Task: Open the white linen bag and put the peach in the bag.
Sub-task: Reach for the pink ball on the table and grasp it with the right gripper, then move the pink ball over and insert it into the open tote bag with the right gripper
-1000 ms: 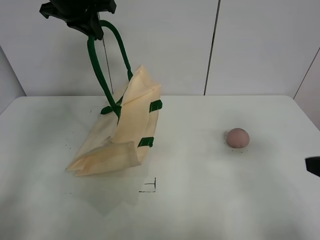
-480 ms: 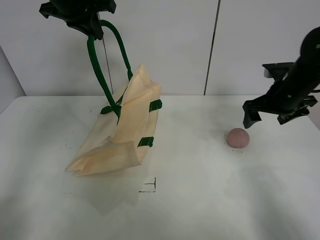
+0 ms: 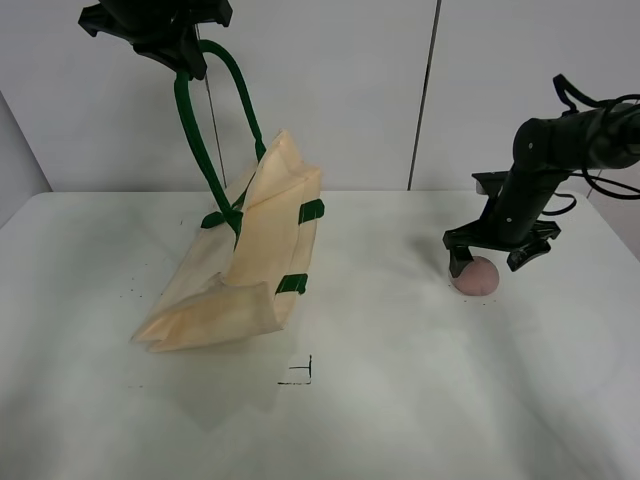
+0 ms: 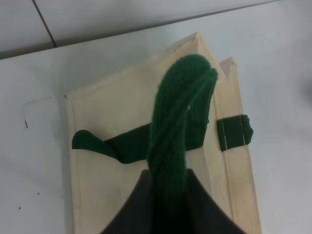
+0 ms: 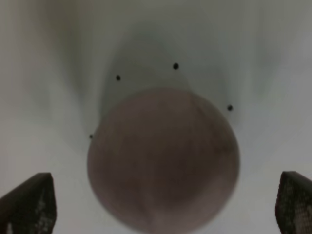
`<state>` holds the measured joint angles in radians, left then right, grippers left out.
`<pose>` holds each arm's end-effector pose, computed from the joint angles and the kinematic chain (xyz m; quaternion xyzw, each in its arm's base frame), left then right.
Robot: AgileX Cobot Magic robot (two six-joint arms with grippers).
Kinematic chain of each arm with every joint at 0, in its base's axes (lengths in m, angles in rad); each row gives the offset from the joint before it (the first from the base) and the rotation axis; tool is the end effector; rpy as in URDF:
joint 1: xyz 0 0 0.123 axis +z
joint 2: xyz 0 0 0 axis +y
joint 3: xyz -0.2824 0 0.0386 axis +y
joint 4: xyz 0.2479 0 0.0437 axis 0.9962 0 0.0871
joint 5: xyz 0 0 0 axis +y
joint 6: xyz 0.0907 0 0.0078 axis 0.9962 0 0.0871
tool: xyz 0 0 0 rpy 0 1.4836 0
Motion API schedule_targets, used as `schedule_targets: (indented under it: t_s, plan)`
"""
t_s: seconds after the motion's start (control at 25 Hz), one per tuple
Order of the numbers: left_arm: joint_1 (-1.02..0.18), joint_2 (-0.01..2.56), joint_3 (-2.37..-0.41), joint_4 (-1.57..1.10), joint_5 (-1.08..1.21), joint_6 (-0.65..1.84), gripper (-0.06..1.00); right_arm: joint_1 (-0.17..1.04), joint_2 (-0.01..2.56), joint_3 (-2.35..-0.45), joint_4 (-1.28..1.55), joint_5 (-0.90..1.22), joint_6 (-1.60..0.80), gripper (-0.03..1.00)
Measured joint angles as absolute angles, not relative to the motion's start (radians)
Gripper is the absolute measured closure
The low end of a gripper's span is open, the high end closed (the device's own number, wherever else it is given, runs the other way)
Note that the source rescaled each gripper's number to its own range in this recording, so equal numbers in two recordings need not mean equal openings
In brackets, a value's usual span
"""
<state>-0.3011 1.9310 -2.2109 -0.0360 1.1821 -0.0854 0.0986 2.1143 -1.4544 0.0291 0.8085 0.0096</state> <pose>0.4042 -0.1287 0.4179 0.0998 0.9239 -0.0885 0.3586 0.4165 0.0431 0.1379 -0.0353 0.9948 0.0165 0.0939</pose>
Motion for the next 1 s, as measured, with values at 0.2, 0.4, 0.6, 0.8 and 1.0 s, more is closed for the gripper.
schedule_targets:
  t_s: [0.2, 0.4, 0.6, 0.8, 1.0]
  plan:
    - [-0.301, 1.931, -2.211, -0.036, 1.182, -0.085, 0.94, 0.099, 2.139, -1.456, 0.045, 0.799, 0.015, 0.13]
    - [-0.301, 1.930, -2.211, -0.036, 1.182, -0.085, 0.94, 0.099, 2.138, -1.463, 0.054, 0.790, 0.016, 0.90]
    - [-0.301, 1.911, -2.211, -0.036, 1.182, -0.085, 0.94, 0.099, 2.105, -1.486, 0.139, 0.814, -0.046, 0.97]
    - [-0.301, 1.891, -2.211, -0.035, 1.182, -0.085, 0.94, 0.099, 2.047, -1.677, 0.370, 0.943, -0.150, 0.97]
    - [-0.301, 1.890, -2.211, -0.035, 1.182, -0.085, 0.94, 0.143, 2.041, -1.890, 0.579, 1.034, -0.221, 0.97]
